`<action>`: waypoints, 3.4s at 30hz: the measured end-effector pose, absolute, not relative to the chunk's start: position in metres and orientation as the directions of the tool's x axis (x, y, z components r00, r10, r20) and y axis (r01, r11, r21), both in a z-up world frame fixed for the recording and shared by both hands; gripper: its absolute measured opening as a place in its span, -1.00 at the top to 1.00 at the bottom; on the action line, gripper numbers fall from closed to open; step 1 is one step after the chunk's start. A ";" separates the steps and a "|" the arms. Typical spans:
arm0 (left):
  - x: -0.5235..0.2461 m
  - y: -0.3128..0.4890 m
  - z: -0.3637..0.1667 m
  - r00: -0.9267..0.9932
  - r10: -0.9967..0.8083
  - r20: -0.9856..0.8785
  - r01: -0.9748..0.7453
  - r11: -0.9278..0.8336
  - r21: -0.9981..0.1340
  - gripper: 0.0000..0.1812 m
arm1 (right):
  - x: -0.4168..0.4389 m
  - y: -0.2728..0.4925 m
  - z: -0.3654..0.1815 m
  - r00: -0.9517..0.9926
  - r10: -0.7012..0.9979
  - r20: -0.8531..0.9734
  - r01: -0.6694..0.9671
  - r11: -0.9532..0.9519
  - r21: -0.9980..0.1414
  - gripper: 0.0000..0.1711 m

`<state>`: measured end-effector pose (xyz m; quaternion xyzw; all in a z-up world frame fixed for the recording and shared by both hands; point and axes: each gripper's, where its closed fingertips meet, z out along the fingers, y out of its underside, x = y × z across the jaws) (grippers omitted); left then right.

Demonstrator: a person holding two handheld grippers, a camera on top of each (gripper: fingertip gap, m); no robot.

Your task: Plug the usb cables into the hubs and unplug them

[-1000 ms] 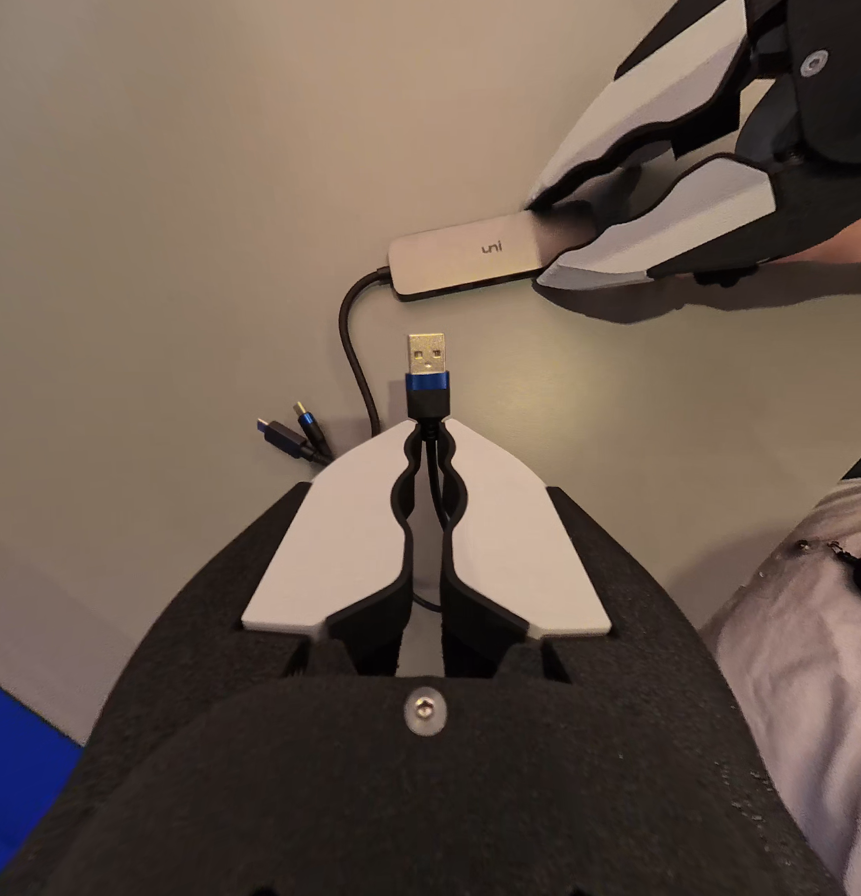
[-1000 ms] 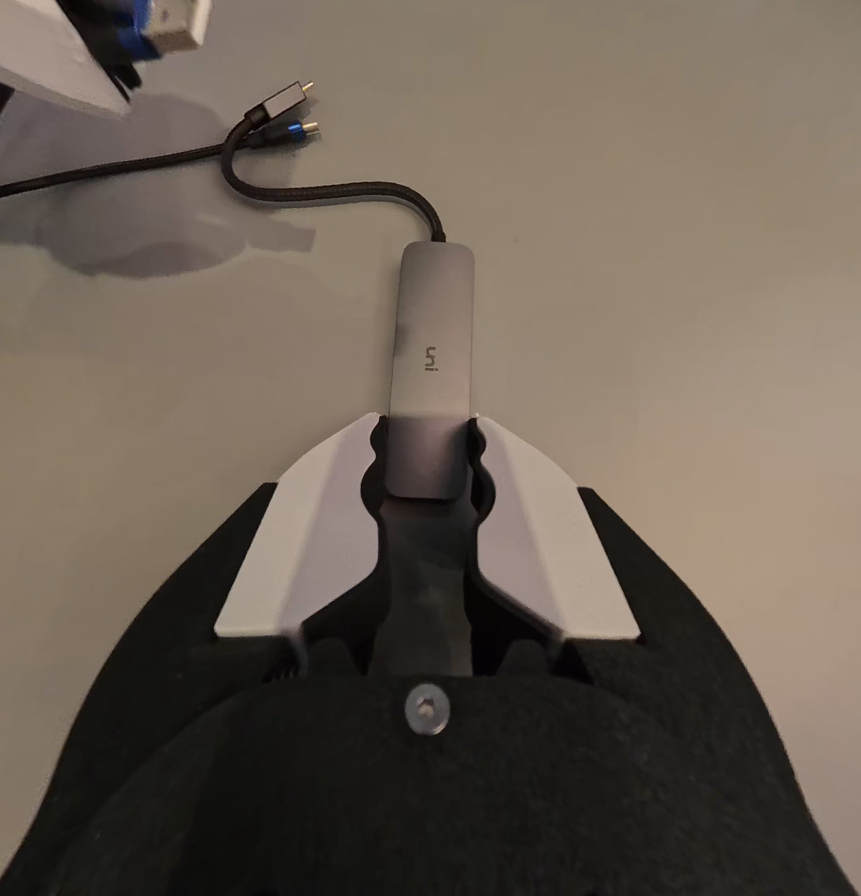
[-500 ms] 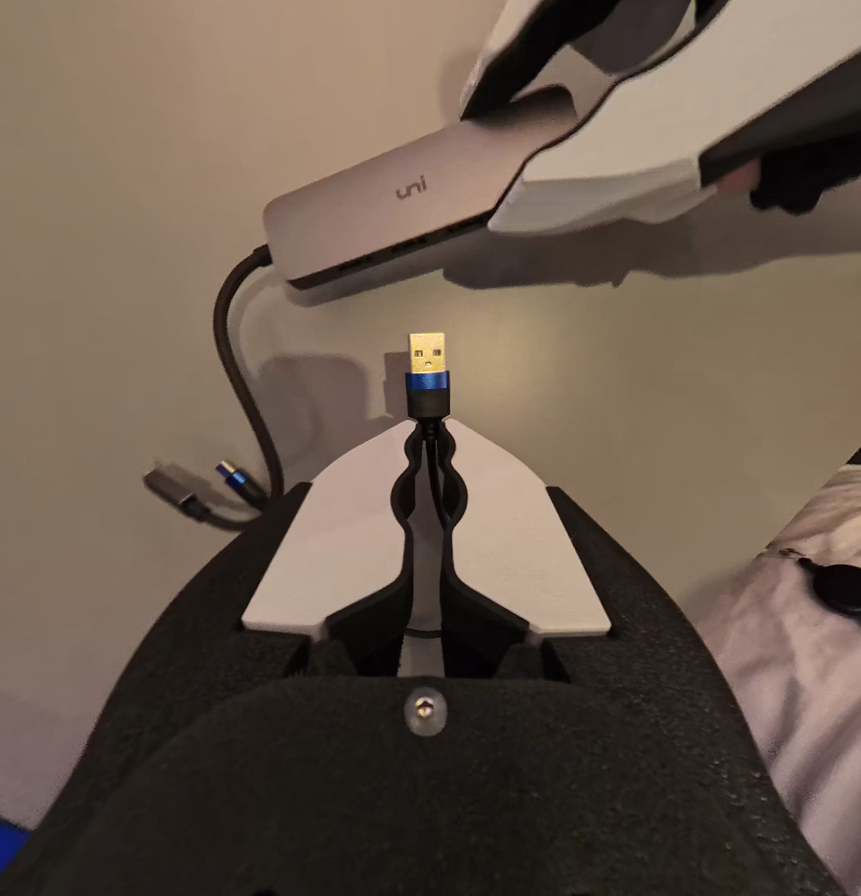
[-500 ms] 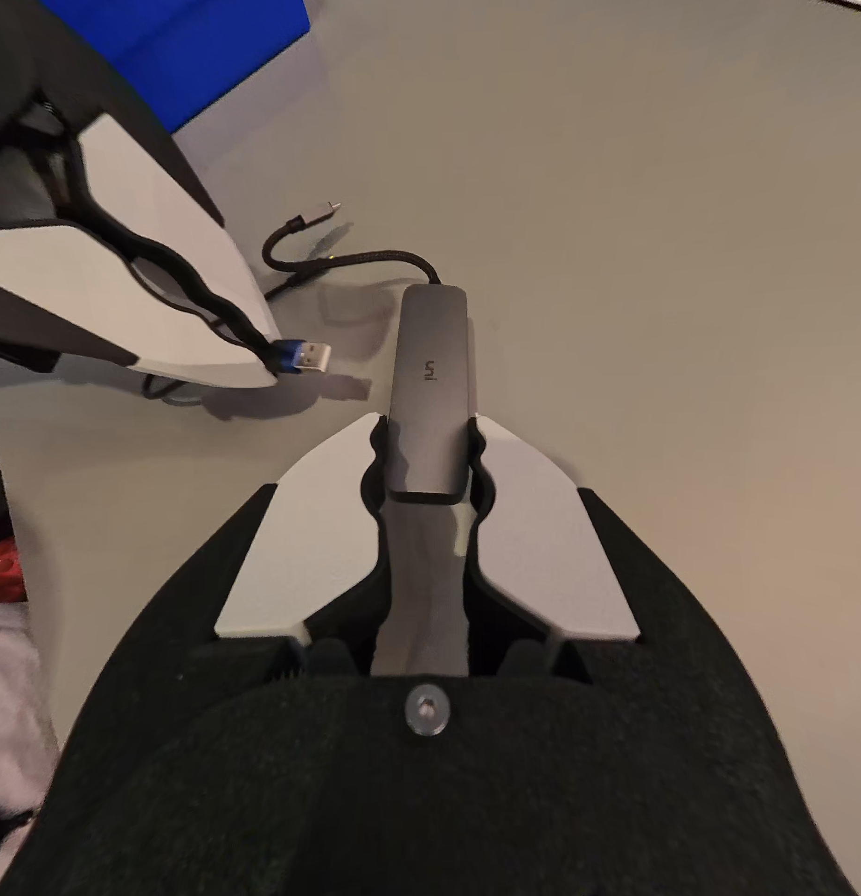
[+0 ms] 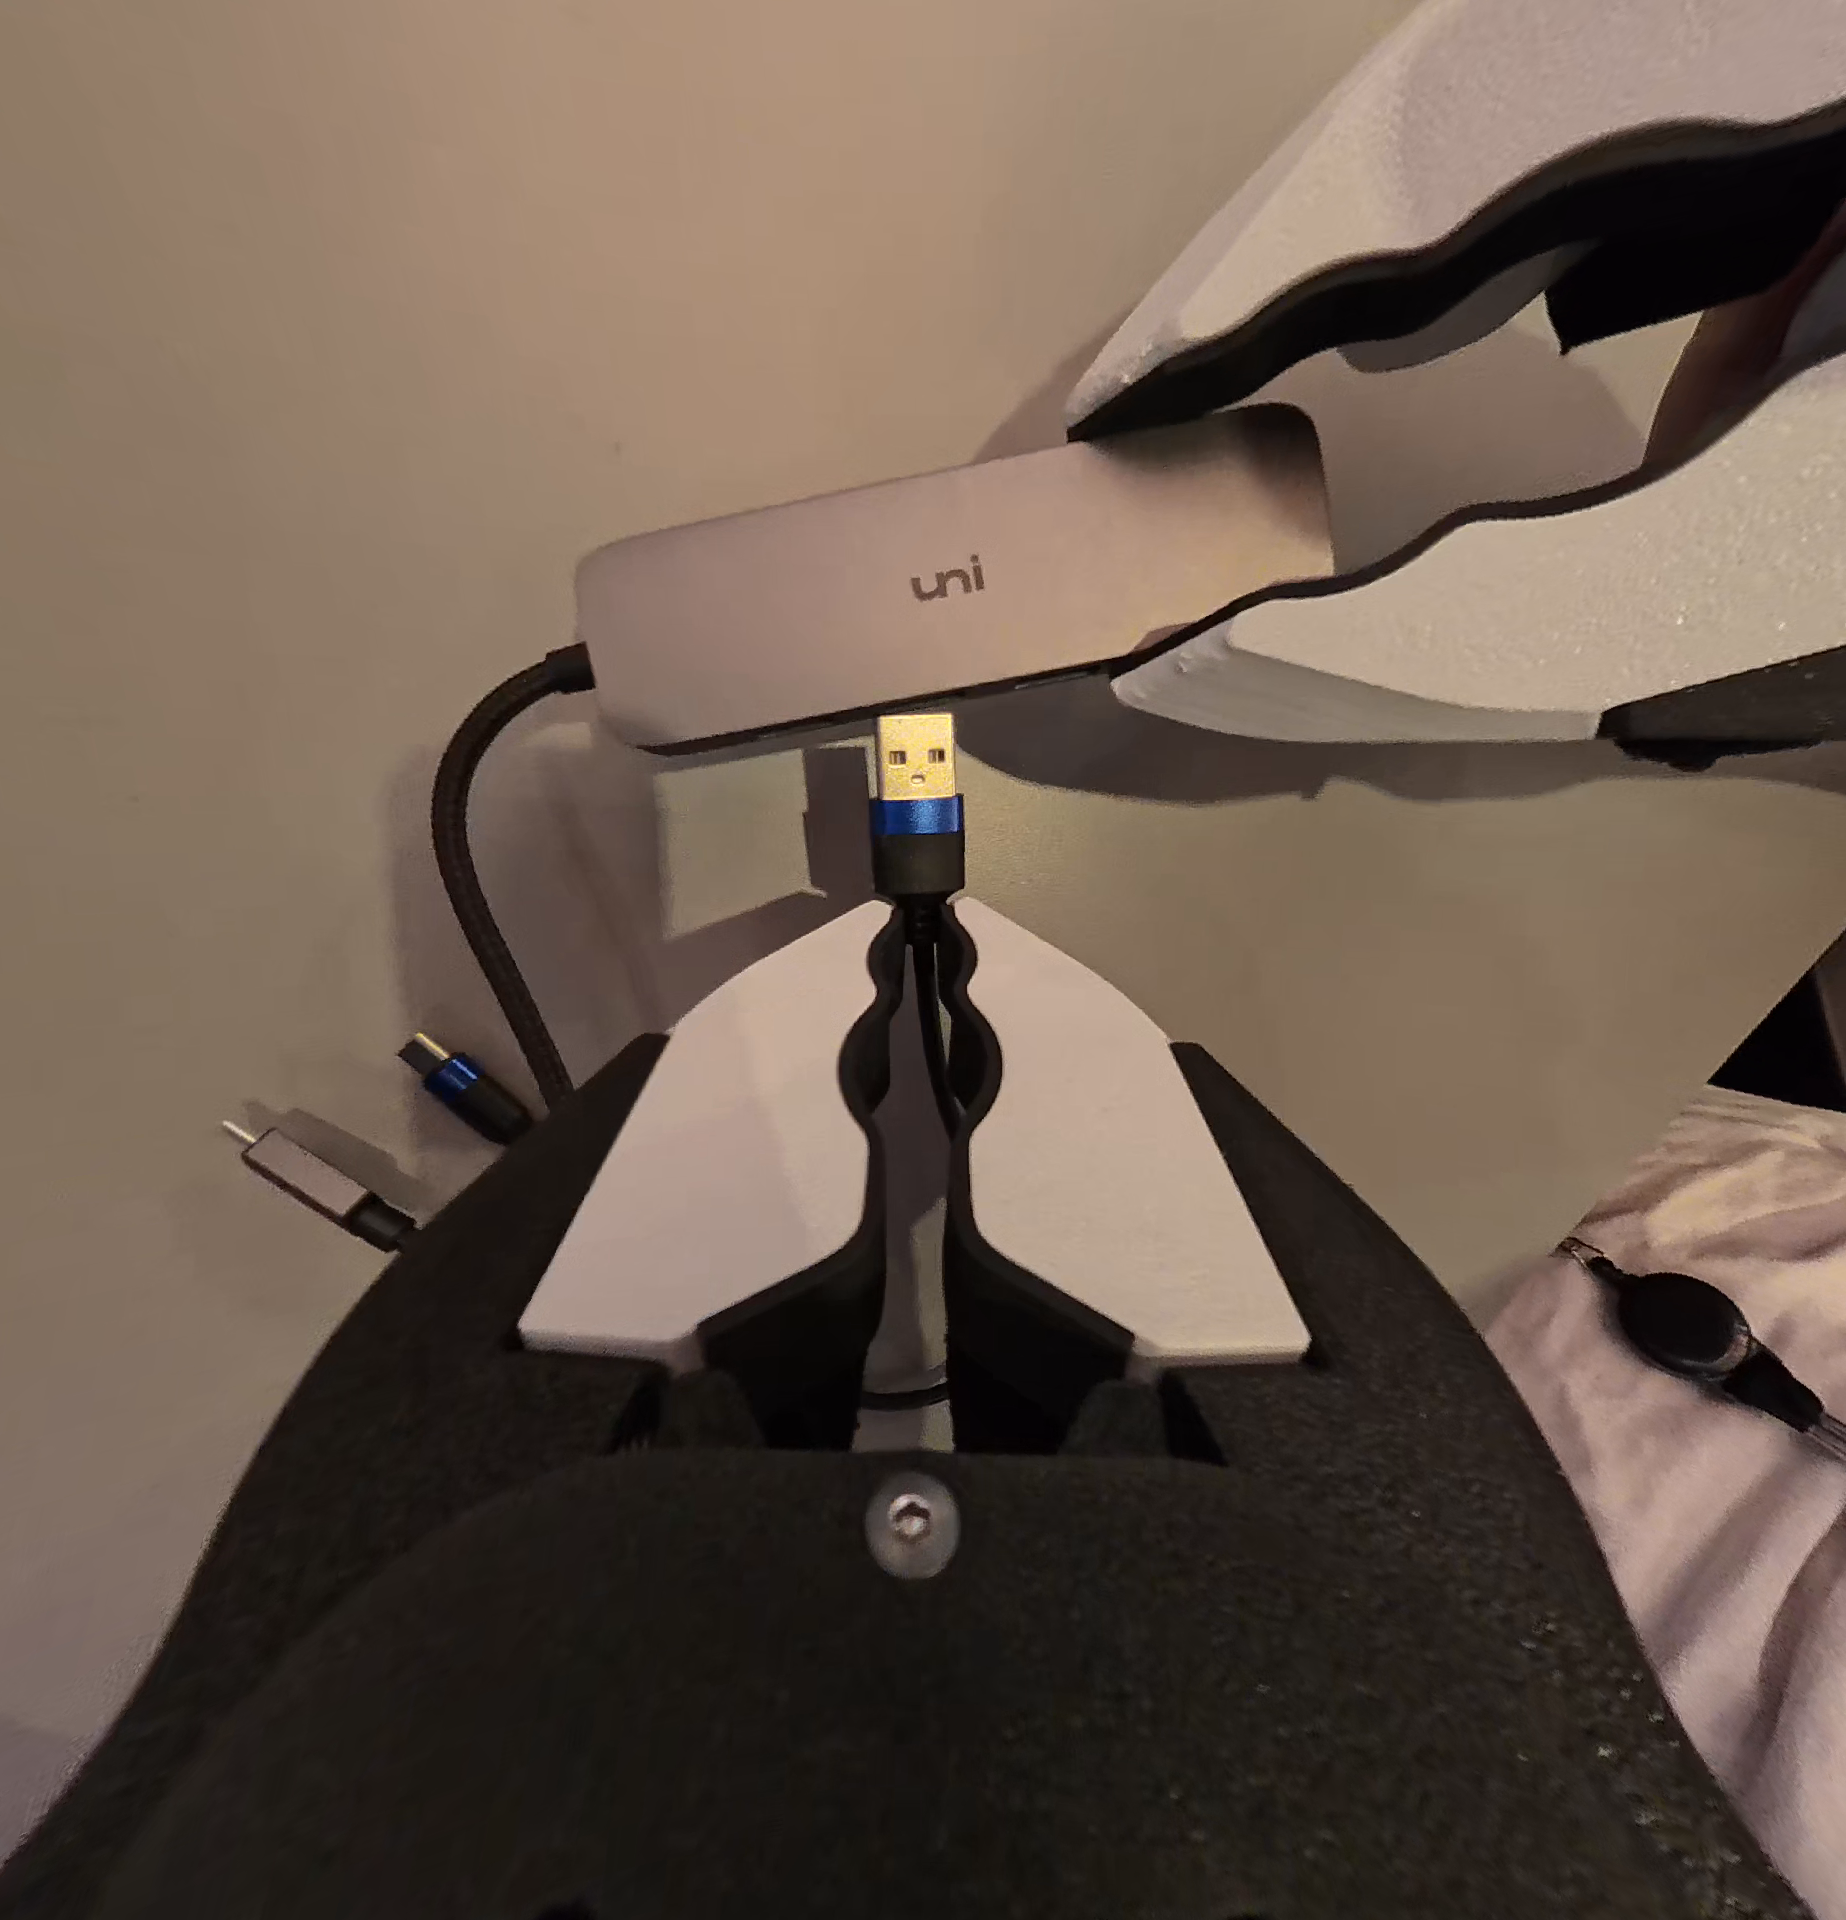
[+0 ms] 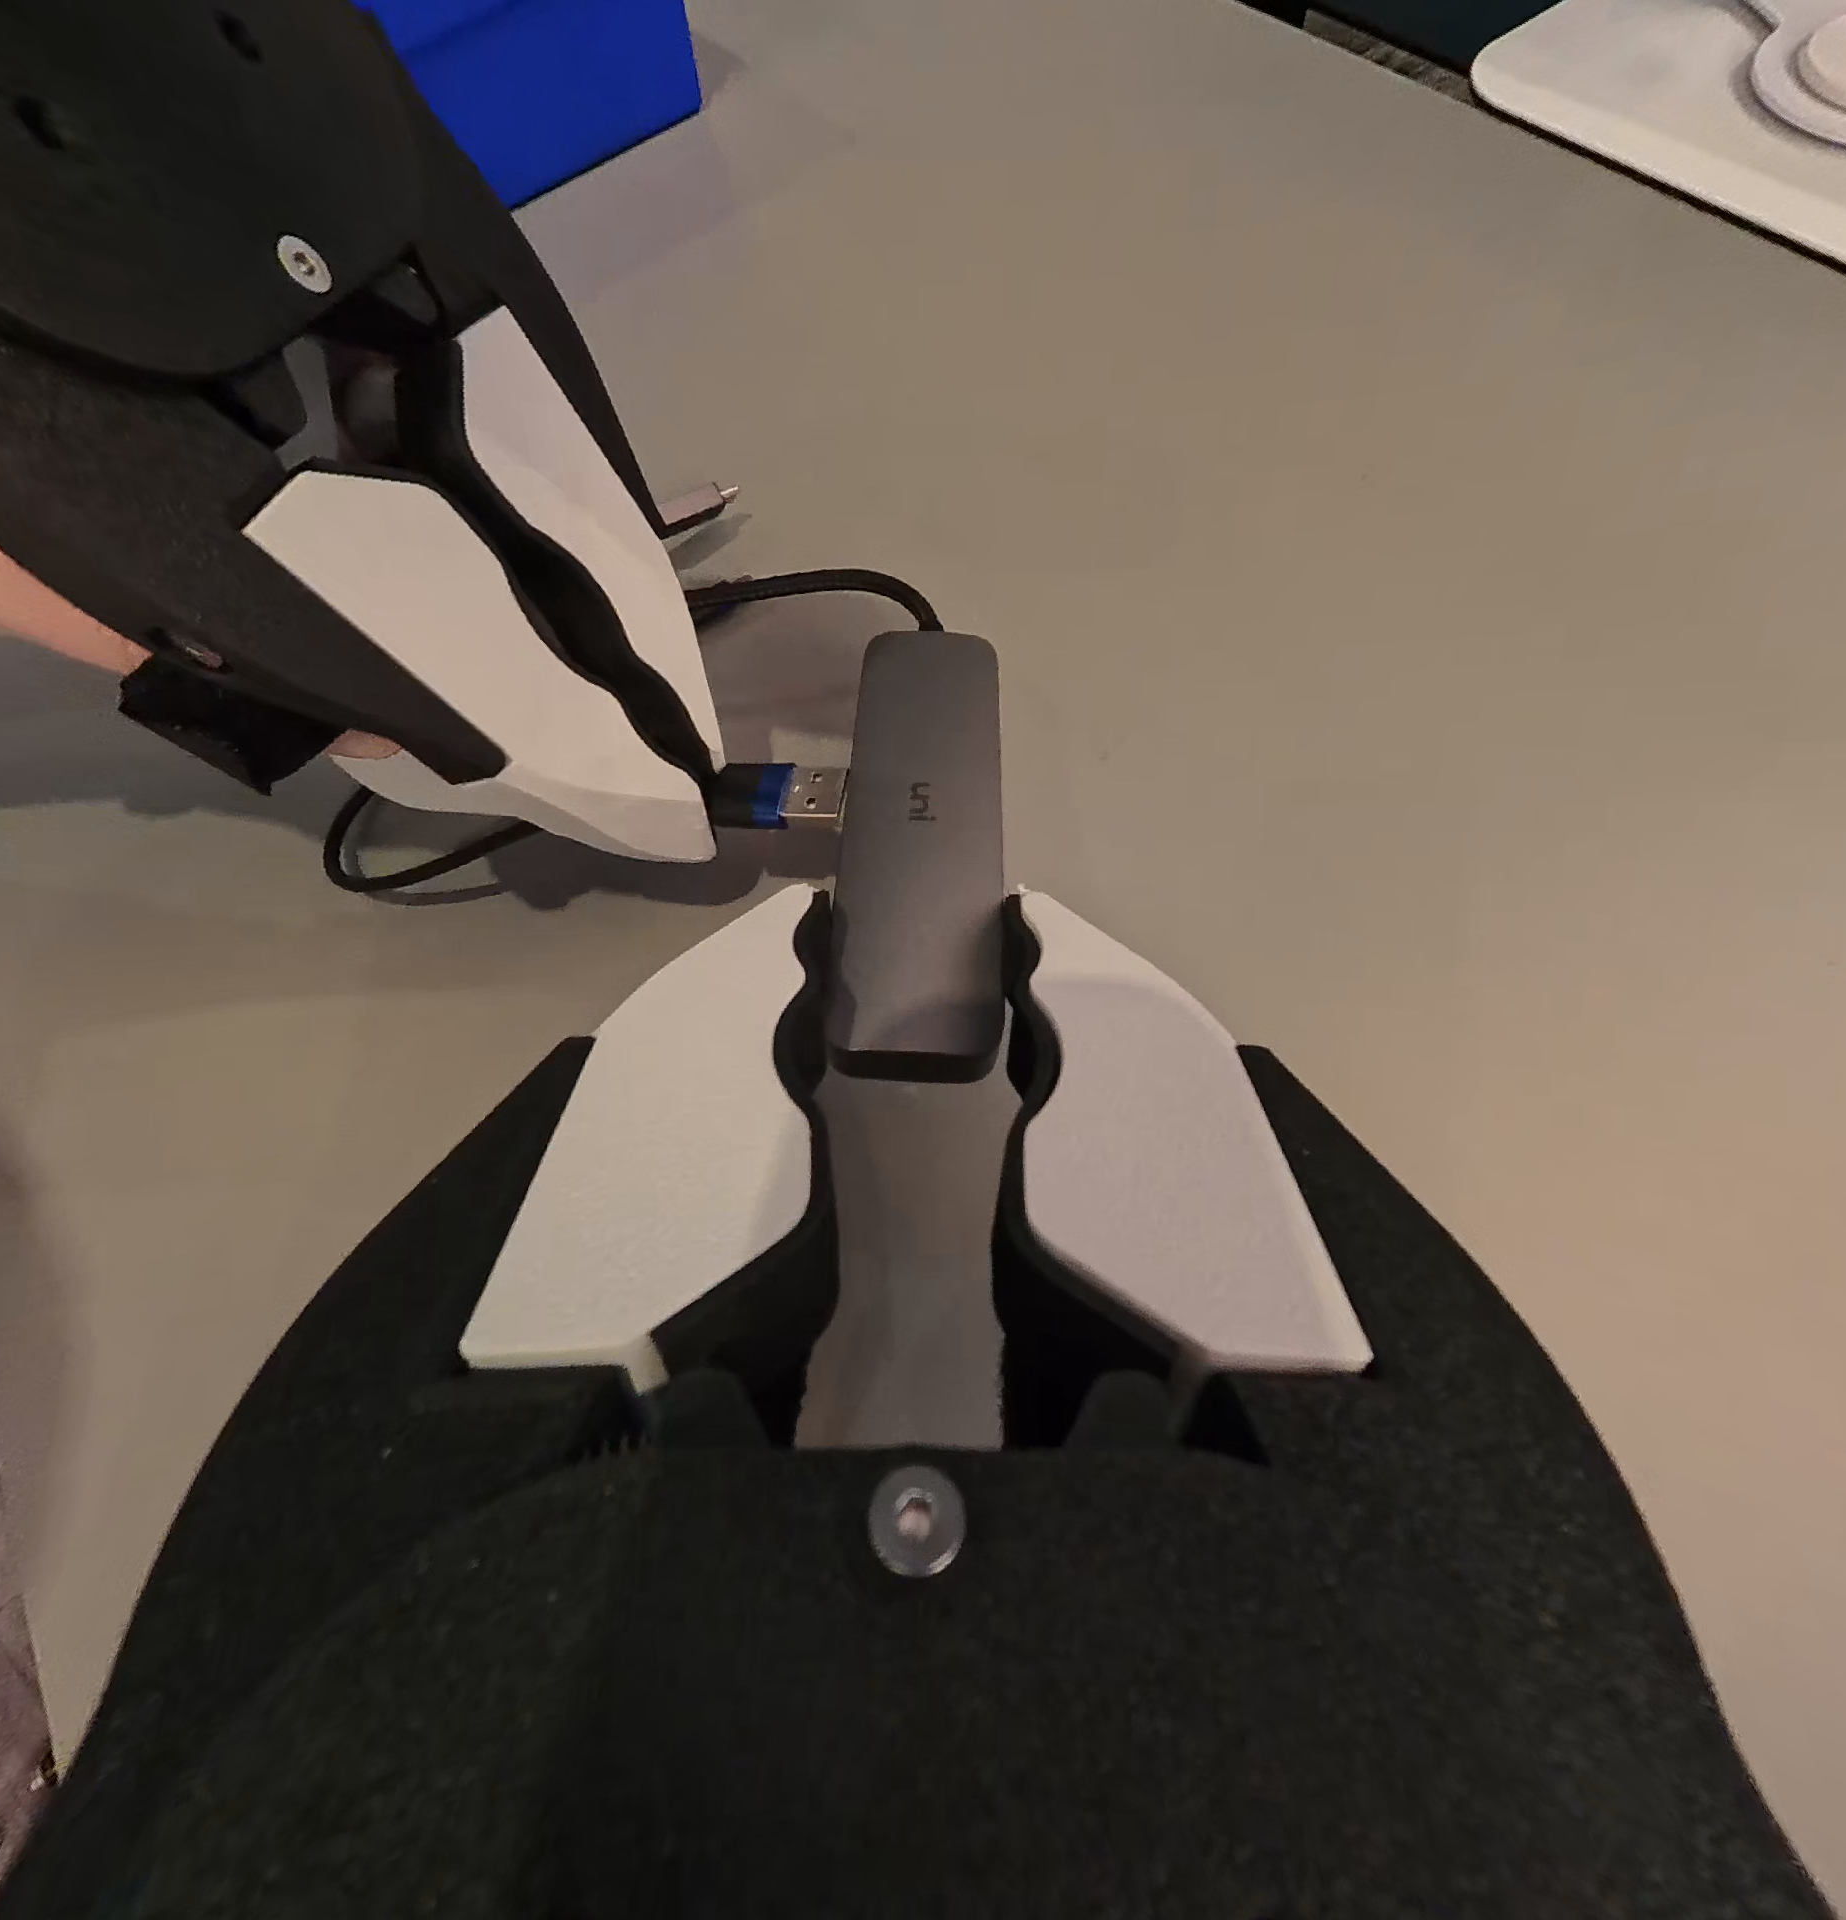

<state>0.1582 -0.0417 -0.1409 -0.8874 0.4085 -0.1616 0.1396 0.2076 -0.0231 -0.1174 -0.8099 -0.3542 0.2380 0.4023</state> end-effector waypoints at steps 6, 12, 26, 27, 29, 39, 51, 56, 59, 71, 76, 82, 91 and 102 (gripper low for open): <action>0.162 -0.043 -0.139 0.617 -0.748 0.245 -0.645 -0.659 -0.388 0.94 | 0.207 -0.020 -0.118 0.649 0.760 -0.028 0.407 -0.378 -0.831 0.64; 0.161 -0.040 -0.139 0.624 -0.743 0.241 -0.637 -0.662 -0.394 0.94 | 0.205 -0.019 -0.115 0.655 0.755 0.036 0.419 -0.323 -0.848 0.64; 0.162 -0.035 -0.135 0.642 -0.727 0.242 -0.610 -0.676 -0.414 0.94 | 0.203 -0.018 -0.110 0.667 0.725 0.170 0.458 -0.219 -0.862 0.64; 0.162 -0.035 -0.136 0.643 -0.727 0.240 -0.610 -0.676 -0.414 0.94 | 0.203 -0.018 -0.110 0.664 0.727 0.176 0.463 -0.214 -0.860 0.64; 0.162 -0.034 -0.135 0.644 -0.730 0.231 -0.610 -0.671 -0.420 0.94 | 0.203 -0.017 -0.110 0.658 0.729 0.190 0.470 -0.201 -0.860 0.64; 0.164 -0.031 -0.134 0.636 -0.750 0.180 -0.634 -0.641 -0.432 0.94 | 0.204 -0.015 -0.107 0.645 0.729 0.228 0.491 -0.168 -0.855 0.64; 0.161 -0.035 -0.137 0.614 -0.779 0.129 -0.676 -0.603 -0.424 0.94 | 0.201 -0.019 -0.109 0.581 0.781 0.231 0.492 -0.110 -0.864 0.64; 0.161 -0.033 -0.138 0.608 -0.790 0.086 -0.695 -0.581 -0.423 0.95 | 0.202 -0.018 -0.108 0.576 0.783 0.234 0.488 -0.100 -0.867 0.64; 0.162 -0.032 -0.139 0.610 -0.788 0.084 -0.694 -0.583 -0.423 0.95 | 0.202 -0.018 -0.109 0.581 0.780 0.232 0.486 -0.105 -0.868 0.64; 0.164 -0.029 -0.138 0.617 -0.781 0.094 -0.682 -0.590 -0.432 0.94 | 0.200 -0.020 -0.107 0.571 0.782 0.249 0.489 -0.080 -0.869 0.64; 0.163 -0.028 -0.140 0.628 -0.771 0.106 -0.671 -0.605 -0.429 0.95 | 0.199 -0.019 -0.108 0.587 0.767 0.261 0.497 -0.087 -0.863 0.64; 0.163 -0.027 -0.139 0.623 -0.776 0.101 -0.679 -0.600 -0.422 0.94 | 0.200 -0.019 -0.107 0.594 0.752 0.286 0.503 -0.069 -0.862 0.64; 0.156 -0.021 -0.140 0.611 -0.791 0.033 -0.713 -0.567 -0.413 0.94 | 0.215 -0.014 -0.084 0.620 0.732 0.282 0.439 -0.026 -0.898 0.52; 0.156 -0.015 -0.119 0.609 -0.793 -0.019 -0.695 -0.523 -0.493 0.94 | 0.221 -0.007 -0.087 0.494 0.678 -0.543 -0.030 -0.612 -0.791 0.53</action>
